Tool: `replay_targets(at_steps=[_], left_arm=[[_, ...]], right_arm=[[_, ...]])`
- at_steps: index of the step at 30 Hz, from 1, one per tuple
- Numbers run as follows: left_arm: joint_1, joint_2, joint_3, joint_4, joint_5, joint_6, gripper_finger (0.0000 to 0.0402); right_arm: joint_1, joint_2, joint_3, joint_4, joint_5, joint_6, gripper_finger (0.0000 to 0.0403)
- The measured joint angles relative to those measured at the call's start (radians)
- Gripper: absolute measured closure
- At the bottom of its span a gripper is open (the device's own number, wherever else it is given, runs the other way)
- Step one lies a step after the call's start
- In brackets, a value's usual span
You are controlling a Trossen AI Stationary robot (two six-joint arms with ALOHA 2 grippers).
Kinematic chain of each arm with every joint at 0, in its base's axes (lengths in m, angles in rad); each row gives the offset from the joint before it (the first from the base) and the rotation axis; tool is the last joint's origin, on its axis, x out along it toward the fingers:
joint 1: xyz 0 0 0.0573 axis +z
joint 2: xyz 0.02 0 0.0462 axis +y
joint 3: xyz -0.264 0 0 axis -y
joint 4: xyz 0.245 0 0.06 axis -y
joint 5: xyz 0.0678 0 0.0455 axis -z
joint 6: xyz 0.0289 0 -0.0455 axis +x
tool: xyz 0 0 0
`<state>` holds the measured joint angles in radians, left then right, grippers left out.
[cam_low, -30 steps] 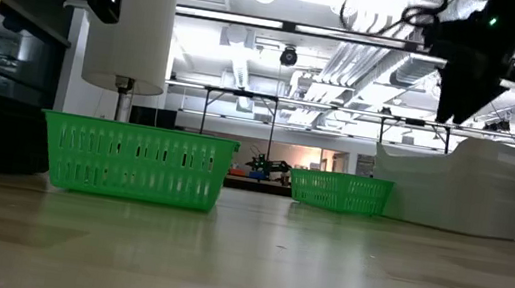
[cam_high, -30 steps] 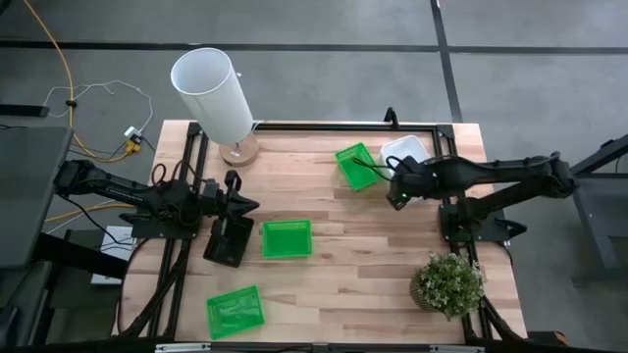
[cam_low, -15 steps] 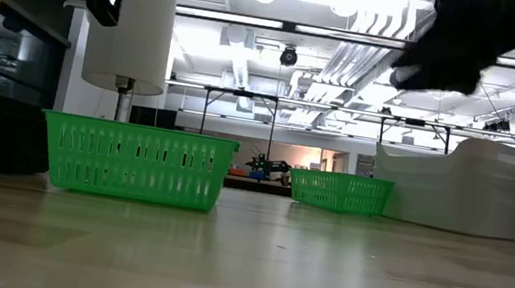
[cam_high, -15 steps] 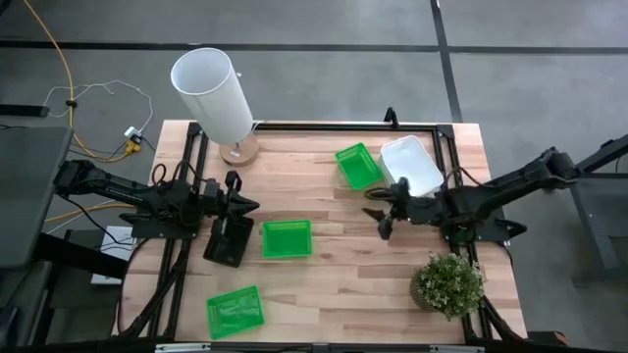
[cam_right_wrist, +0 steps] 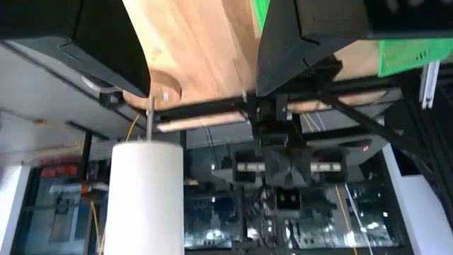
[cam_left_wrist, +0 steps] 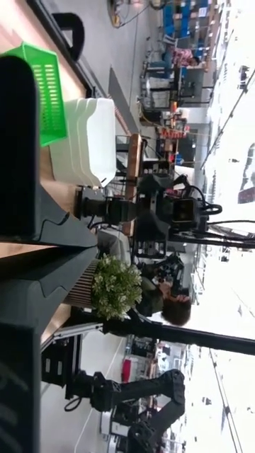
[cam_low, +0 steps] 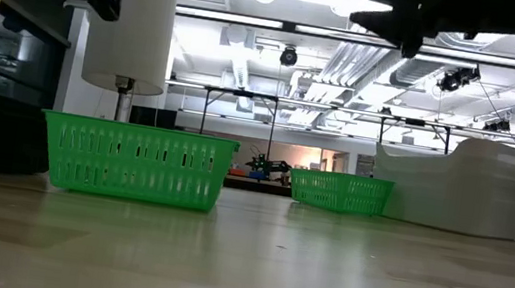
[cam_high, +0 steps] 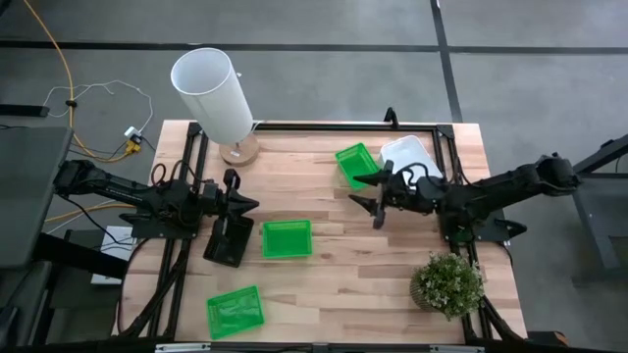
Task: Stack baskets by color
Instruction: Stack the bottom green bin into the middle green bin
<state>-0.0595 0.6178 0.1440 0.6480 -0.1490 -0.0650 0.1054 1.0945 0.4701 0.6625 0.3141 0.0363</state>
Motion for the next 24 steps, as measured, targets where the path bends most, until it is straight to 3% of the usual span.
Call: replay_targets(at_steps=[24], left_arm=[[0.000, 0.000, 0.000, 0.006, -0.023, 0.025, 0.0401]], right_arm=[[-0.016, 0.001, -0.001, -0.031, -0.049, 0.042, 0.0160]])
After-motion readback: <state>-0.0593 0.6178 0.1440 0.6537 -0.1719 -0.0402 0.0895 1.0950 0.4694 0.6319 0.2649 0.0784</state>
